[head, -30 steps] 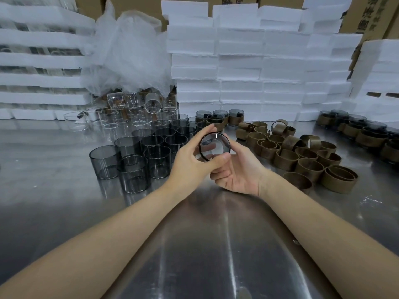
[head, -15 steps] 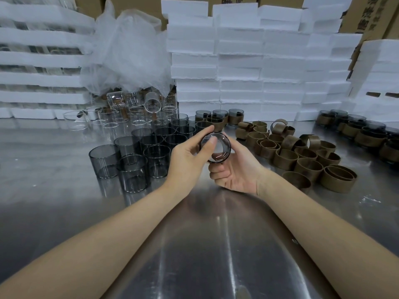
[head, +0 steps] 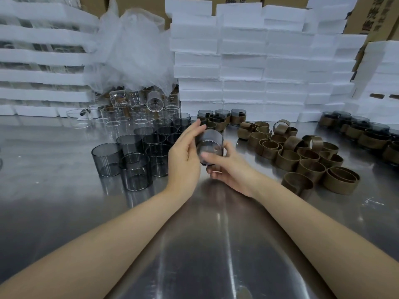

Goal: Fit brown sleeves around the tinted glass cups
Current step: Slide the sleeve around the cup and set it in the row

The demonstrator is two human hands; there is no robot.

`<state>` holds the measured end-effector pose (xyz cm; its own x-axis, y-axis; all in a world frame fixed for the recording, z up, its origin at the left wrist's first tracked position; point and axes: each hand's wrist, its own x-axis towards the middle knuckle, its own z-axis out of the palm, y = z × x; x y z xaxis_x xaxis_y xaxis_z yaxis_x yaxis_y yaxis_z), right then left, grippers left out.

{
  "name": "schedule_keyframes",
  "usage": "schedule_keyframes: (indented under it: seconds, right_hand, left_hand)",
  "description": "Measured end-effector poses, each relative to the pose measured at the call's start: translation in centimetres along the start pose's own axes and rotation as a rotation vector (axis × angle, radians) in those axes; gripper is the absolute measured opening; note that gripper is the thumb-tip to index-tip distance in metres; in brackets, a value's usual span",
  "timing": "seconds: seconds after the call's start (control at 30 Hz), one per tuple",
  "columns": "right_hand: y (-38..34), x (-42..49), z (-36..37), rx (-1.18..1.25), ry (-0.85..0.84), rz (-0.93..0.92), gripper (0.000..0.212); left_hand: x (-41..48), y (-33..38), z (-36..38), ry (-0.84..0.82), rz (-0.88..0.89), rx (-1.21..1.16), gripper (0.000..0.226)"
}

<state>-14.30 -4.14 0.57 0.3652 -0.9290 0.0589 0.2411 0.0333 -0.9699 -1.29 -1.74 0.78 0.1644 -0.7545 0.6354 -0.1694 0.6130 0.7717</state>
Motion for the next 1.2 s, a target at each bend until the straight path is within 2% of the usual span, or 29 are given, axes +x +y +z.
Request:
schedule_keyframes:
  seconds: [0.07,0.13,0.2,0.3,0.4,0.57,0.63,0.73,0.8,0.83,0.9,0.97,1.0,1.07,1.13,1.2]
  right_hand:
    - [0.3,0.1,0.2,-0.155,0.118,-0.102,0.046]
    - [0.7,0.3,0.1,-0.451,0.2,-0.226,0.038]
    - [0.9,0.4,0.0,-0.723,0.23,-0.324,0.027]
    - [1.1,0.1,-0.1,-0.814,0.246,-0.446,0.034]
    - [1.2,-0.1,0.1,-0.806,0.135,-0.467,0.046]
    - [0.9,-0.5,0.2,-0.856,-0.045,-0.389,0.058]
    - [0.7,-0.6,0.2,-0.778,-0.093,-0.339,0.058]
    - [0.5,-0.4,0.5,-0.55,-0.093,-0.253,0.056]
    - [0.6,-0.3,0.8,-0.507,-0.006,-0.246,0.059]
    - [0.6,-0.2,0.7,-0.561,0.058,-0.274,0.064]
    - [0.6,0.0,0.2,-0.828,0.175,-0.351,0.073]
    - [0.3,0.0,-0.2,-1.044,0.264,-0.373,0.068]
    - [0.0,-0.2,-0.3,-1.057,0.277,-0.363,0.064]
    - [-0.4,-0.5,-0.1,-1.079,0.266,-0.353,0.073]
    - [-0.2,-0.8,0.9,-1.203,0.219,-0.381,0.084]
    - [0.7,-1.0,2.3,-1.337,0.194,-0.433,0.087]
  left_hand:
    - [-0.1,0.2,0.1,-0.107,0.13,0.086,0.039]
    - [-0.4,0.3,0.7,-0.256,0.224,0.314,0.044]
    - [-0.9,0.0,1.3,-0.29,0.193,0.49,0.048]
    - [-0.9,-0.3,1.0,-0.222,0.063,0.375,0.051]
    - [-0.3,0.1,0.2,-0.138,-0.166,0.176,0.049]
    - [1.2,0.2,-0.1,0.031,-0.851,-0.34,0.049]
    - [1.2,0.0,-0.3,-0.006,-0.957,-0.493,0.055]
    - [1.2,-0.5,-0.1,-0.062,-0.938,-0.618,0.064]
    - [1.3,-0.6,0.3,-0.111,-0.876,-0.597,0.072]
    - [1.3,-0.6,0.4,-0.13,-0.844,-0.571,0.073]
    - [1.0,-0.3,0.7,-0.156,-0.796,-0.542,0.07]
    - [0.6,-0.1,0.9,-0.211,-0.734,-0.477,0.064]
    - [0.4,-0.1,1.2,-0.253,-0.696,-0.419,0.061]
    - [0.1,-0.2,1.4,-0.283,-0.636,-0.306,0.059]
    - [0.0,-0.4,1.5,-0.245,-0.658,-0.263,0.062]
    - [0.0,-0.9,1.2,-0.195,-0.633,-0.117,0.061]
